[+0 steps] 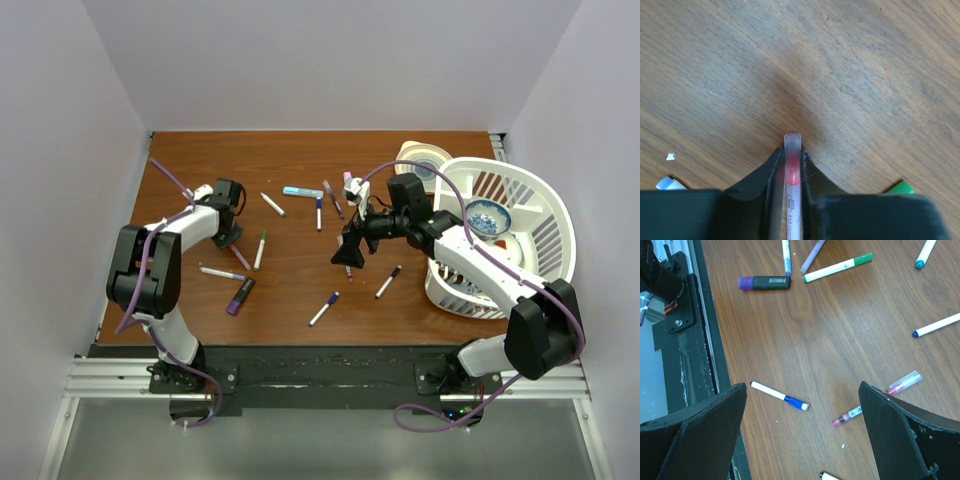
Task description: Open the pen caps
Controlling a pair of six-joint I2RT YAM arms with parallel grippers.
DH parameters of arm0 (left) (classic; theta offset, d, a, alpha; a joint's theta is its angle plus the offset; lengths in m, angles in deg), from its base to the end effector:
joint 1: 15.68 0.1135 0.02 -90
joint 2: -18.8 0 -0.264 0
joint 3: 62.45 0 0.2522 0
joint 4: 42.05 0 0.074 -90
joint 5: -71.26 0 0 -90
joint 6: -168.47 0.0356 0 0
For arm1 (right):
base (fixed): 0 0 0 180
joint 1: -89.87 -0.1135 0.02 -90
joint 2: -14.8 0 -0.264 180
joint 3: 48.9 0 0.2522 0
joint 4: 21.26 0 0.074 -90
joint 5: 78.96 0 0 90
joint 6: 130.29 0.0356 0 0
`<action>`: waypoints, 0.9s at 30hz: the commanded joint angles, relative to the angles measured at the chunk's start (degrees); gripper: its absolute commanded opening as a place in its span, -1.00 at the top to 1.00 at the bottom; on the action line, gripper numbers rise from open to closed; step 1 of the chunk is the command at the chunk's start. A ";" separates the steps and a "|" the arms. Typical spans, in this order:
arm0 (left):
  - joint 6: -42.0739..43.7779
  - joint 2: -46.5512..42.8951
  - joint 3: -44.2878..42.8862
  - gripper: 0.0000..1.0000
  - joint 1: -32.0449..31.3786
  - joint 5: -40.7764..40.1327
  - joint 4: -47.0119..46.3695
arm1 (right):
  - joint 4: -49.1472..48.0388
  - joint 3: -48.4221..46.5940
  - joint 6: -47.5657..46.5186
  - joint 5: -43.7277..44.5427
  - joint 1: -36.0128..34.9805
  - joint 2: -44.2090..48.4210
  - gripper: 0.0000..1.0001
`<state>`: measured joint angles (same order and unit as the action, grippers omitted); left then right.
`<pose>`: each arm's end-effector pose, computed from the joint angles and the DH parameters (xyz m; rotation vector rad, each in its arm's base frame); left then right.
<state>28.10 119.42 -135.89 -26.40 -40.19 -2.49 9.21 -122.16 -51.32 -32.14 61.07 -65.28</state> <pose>0.3319 -0.0496 0.1593 -0.9781 2.4138 0.1523 0.2551 0.1680 0.2830 -1.1292 1.8788 1.0056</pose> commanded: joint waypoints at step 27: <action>-7.54 -33.64 35.59 1.00 -5.79 39.91 -63.46 | -24.16 7.29 28.94 -9.12 -2.14 -3.41 -0.97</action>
<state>27.27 88.66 -106.51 -28.26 -9.74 -41.48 -3.16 -116.39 -35.69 -41.01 60.64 -66.96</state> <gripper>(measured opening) 0.182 0.986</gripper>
